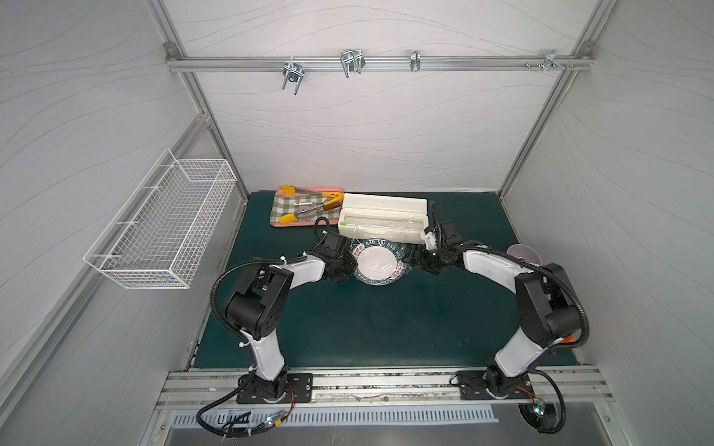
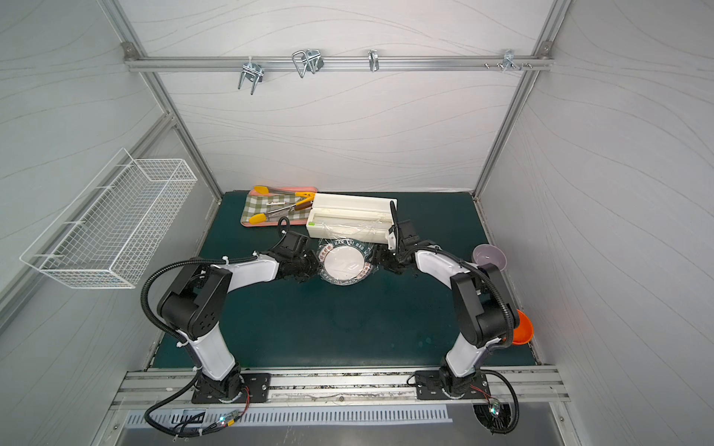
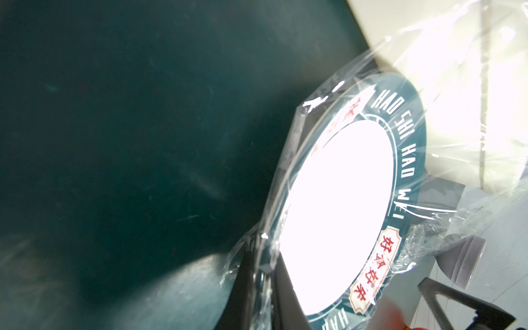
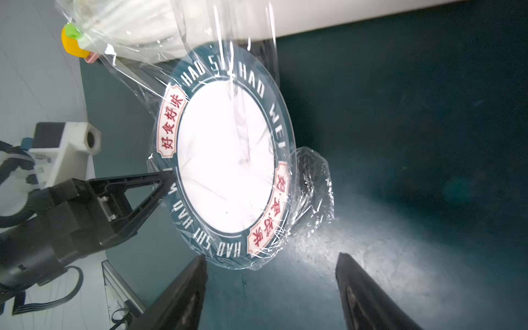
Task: Wrap the plate with plastic wrap
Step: Pick up the plate at the center of the board, then pull the plastic wrap from the plastic wrap cutting box.
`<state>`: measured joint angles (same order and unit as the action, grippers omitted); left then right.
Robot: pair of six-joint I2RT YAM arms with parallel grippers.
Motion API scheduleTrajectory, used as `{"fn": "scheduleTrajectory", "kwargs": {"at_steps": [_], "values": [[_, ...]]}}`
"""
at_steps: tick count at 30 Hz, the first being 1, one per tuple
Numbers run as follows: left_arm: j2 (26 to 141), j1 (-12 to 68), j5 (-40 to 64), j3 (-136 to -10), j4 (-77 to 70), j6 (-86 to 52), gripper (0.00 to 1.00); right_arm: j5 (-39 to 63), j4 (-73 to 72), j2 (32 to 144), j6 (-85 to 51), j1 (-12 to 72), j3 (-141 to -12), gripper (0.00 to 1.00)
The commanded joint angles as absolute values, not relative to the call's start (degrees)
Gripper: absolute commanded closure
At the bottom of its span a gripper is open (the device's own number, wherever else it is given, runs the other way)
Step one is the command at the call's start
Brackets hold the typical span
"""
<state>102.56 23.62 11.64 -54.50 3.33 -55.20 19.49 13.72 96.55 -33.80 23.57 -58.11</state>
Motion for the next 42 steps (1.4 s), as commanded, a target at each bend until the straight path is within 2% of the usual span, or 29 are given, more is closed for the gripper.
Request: {"fn": "scheduleTrajectory", "kwargs": {"at_steps": [1,10,17,22,30,35,42], "values": [[103.2,23.1,8.7,-53.5,5.6,-55.8,1.00,18.9,10.4,100.3,-38.0,23.1,-58.2,0.33],[103.2,23.1,10.3,-52.3,4.5,-54.8,1.00,30.1,-5.4,107.3,-38.6,23.3,-56.6,0.43],[102.5,23.1,13.9,-48.5,-0.8,-55.6,1.00,38.8,-21.0,113.0,-42.3,23.0,-52.6,0.61],[99.7,23.1,15.5,-43.9,-5.9,-55.4,1.00,42.5,-30.5,110.9,-44.5,22.1,-46.5,0.77],[91.8,23.4,18.4,-35.2,-11.0,-54.8,1.00,46.7,-30.4,103.6,-41.6,21.6,-40.1,0.95],[87.5,24.4,18.2,-31.1,-10.7,-52.2,1.00,46.6,-28.1,99.2,-38.8,22.0,-35.4,0.97],[88.4,24.9,18.6,-27.7,-11.9,-52.1,1.00,43.7,-24.9,97.6,-37.0,22.7,-32.1,0.96]]}}
